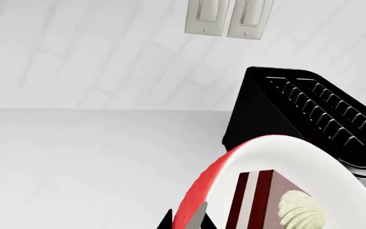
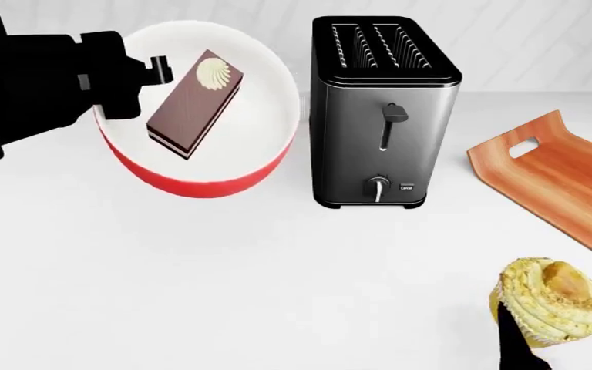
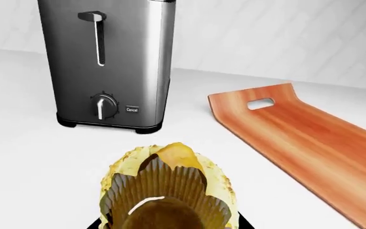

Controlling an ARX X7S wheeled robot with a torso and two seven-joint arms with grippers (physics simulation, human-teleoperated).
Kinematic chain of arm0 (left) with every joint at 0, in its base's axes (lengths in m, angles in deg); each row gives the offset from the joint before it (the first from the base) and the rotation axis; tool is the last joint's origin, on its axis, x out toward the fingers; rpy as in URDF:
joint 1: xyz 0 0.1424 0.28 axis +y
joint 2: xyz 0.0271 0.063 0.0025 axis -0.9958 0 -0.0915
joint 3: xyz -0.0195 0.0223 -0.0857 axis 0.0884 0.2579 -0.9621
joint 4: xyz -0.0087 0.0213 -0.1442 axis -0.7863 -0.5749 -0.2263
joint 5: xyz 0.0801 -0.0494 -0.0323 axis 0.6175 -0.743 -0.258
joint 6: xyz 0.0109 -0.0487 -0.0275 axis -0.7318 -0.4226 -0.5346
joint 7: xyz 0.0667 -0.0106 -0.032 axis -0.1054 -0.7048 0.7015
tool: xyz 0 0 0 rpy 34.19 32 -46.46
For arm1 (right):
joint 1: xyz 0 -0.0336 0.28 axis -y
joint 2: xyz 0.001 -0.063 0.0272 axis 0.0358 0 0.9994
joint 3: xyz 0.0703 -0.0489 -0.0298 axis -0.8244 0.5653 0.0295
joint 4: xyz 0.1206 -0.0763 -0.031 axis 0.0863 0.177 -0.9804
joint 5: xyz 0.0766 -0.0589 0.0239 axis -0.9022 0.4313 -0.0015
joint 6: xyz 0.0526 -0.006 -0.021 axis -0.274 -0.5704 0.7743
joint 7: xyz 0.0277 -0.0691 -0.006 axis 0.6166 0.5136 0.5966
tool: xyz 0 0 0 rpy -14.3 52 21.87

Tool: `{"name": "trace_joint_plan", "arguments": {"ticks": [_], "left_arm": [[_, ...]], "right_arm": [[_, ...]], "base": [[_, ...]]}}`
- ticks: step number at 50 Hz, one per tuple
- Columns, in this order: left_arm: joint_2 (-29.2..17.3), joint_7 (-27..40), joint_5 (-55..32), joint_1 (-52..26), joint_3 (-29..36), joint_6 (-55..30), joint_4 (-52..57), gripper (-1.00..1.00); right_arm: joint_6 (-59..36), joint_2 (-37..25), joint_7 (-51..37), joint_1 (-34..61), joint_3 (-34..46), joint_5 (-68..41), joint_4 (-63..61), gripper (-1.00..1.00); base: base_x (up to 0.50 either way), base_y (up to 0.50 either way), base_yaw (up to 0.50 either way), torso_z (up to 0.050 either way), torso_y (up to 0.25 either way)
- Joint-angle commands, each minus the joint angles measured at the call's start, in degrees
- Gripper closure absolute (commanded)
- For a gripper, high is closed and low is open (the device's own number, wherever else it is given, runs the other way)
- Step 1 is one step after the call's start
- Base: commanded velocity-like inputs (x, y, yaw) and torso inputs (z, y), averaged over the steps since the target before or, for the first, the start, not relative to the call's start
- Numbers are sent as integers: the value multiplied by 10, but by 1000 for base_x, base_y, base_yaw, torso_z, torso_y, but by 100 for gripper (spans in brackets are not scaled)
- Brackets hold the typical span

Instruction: Pick up the bowl with cake and place it on the tray. Pick up the cupcake and place it on the tray.

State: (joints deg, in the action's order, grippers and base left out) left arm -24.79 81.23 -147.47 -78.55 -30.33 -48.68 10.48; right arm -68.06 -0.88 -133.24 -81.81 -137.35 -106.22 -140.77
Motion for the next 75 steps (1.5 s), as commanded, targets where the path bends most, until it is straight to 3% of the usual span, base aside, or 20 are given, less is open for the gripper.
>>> {"name": "trace_joint_plan", "arguments": {"ticks": [1,10,23,41,53,75], "left_arm": [[-12,-5,5,-3,-13,11,4,100],[-15,-5,1,-7,-10,15,5,100],[-20,-6,-2,-6,-8,21,9,100],[-27,-11,-3,-4,-5,26,15,100],[-26,-13,-3,-8,0,29,14,100],[-26,-18,-4,-15,8,36,14,100]], "right_arm": [[40,-38,-137,55,-14,-155,0,100],[17,-36,-171,70,-12,-177,1,100],[7,-20,-174,74,-4,-169,5,100],[-20,4,-97,57,-52,-123,10,100],[-19,5,-56,43,-77,-91,3,100],[3,-23,-82,59,-82,-105,8,100]], "base": [[0,0,0,0,0],[-32,0,0,1,1],[-495,-117,0,0,1],[-393,-456,0,1,0],[-34,-500,0,0,1],[193,-500,0,1,1]]}}
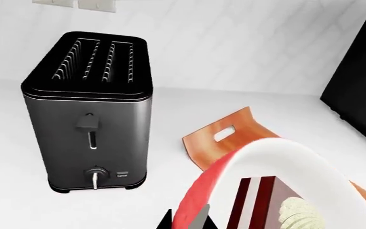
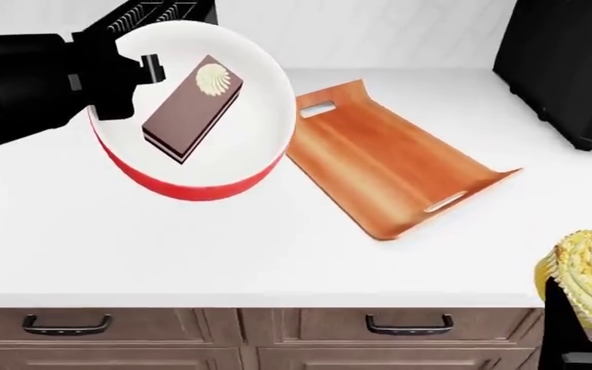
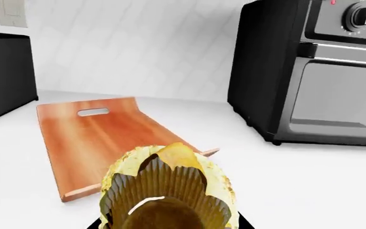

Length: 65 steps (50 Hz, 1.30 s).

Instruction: Pick up the bowl with cake and place it on the tray. Pick up the cupcake and place it on the tray.

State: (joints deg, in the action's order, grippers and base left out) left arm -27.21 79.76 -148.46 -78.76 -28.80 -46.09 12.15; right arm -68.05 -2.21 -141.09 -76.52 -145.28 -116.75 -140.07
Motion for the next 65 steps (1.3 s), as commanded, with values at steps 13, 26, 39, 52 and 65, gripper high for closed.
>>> {"name": "trace_joint_plan", "arguments": {"ticks": [13,26,39,52,65], "left_arm": [[-4,-5,5,-14,-5,14,0,100],[-3,-8,7,-17,1,17,-2,100],[-4,-2,-1,-17,-1,34,-2,100],[47,39,18,14,-38,179,-27,100],[101,35,78,44,-24,241,-59,100]], "right_arm": [[52,-54,-61,29,42,-31,-6,100],[32,-27,-70,45,53,-34,1,100],[9,-7,-61,47,49,-30,3,100],[-21,22,-12,36,37,14,3,100],[-22,34,51,22,15,58,-7,100]], "base": [[282,-500,0,0,2],[298,-494,0,1,2],[33,-12,0,1,2],[0,0,0,1,2],[0,0,0,0,2]]}}
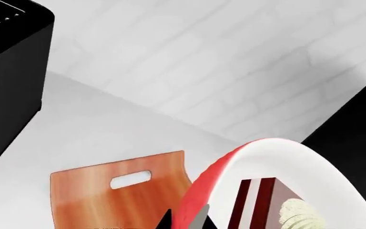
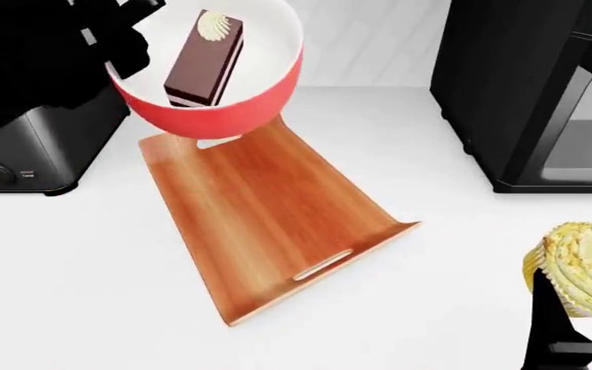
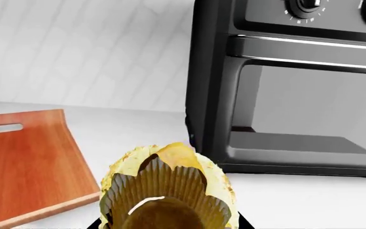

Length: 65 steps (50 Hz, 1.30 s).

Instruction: Pick up the bowl with cake and place it on the tray. Pick up the cupcake and place it on the tray.

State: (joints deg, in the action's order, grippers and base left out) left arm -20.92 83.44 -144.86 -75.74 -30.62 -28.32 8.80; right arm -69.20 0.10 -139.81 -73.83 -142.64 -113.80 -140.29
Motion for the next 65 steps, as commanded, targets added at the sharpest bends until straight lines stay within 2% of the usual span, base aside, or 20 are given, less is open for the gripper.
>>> {"name": "trace_joint_plan", "arguments": {"ticks": [1,27,39,65], "left_arm": [[42,-2,46,17,-3,67,-28,100],[102,-42,144,59,45,110,-69,100],[100,-41,175,86,62,119,-86,100],[99,-59,176,98,109,72,-116,100]], "right_arm": [[-11,11,41,-5,-11,32,-5,100],[-12,20,58,2,19,67,-6,100],[-12,22,68,-4,13,72,-6,100],[-12,26,80,-8,6,78,-6,100]], "base": [[0,0,0,0,0],[0,0,0,1,2],[0,0,0,0,1],[0,0,0,1,2]]}}
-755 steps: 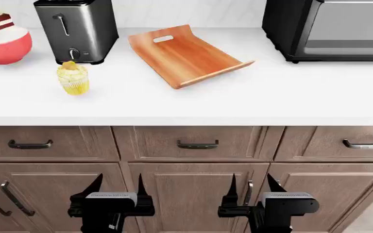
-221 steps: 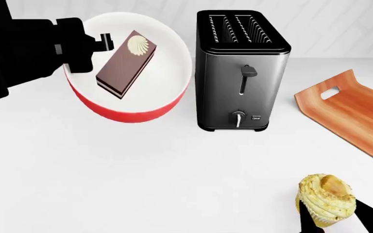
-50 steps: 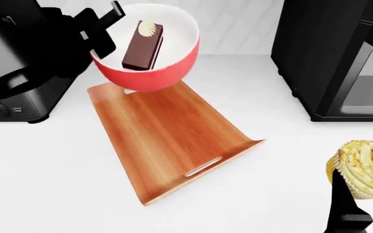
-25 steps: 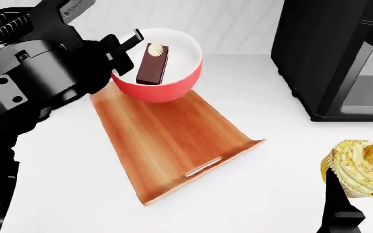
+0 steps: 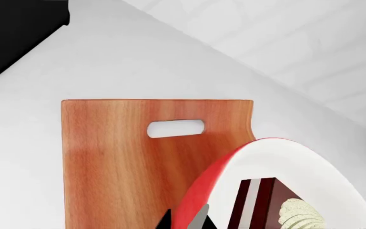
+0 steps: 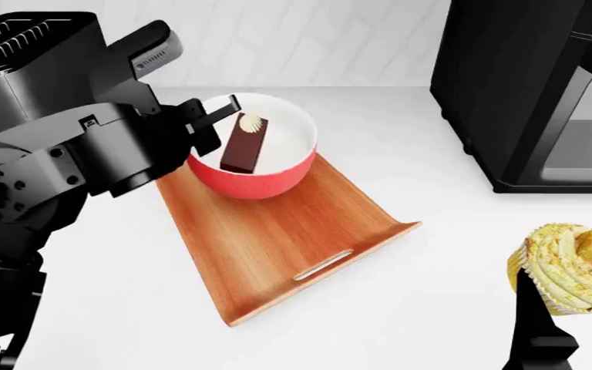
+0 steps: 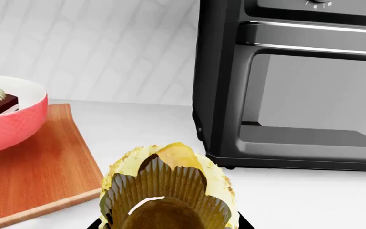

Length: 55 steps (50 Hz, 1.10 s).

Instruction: Pick up the bowl with cake and place it on the tray. Pick up the cupcake and place it on the tray.

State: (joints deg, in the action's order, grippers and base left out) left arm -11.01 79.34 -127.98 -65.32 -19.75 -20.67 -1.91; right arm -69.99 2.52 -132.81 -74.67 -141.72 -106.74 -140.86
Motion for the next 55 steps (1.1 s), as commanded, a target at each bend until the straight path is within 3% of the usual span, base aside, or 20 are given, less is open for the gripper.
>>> {"name": "trace_joint_plan", "arguments": {"ticks": [1,22,23,41,55], "left_arm": [[0,-19,7,-7,0,-6,-9,100],[0,-22,0,-5,9,-14,-16,100],[0,-21,-1,-6,9,-15,-16,-100],[-14,-5,-10,-18,10,-24,-4,-100],[-60,76,-64,-101,2,-78,94,-100]], "right_arm": [[-4,1,12,0,-3,9,-1,100],[-4,2,8,-2,-9,0,-1,100],[-4,2,9,-2,-10,1,-1,100],[-4,3,14,-3,-10,4,-1,100],[-4,2,-11,7,5,-10,-1,100]], "base": [[0,0,0,0,0],[0,0,0,0,2],[0,0,0,0,0],[0,0,0,0,0],[0,0,0,0,0]]}}
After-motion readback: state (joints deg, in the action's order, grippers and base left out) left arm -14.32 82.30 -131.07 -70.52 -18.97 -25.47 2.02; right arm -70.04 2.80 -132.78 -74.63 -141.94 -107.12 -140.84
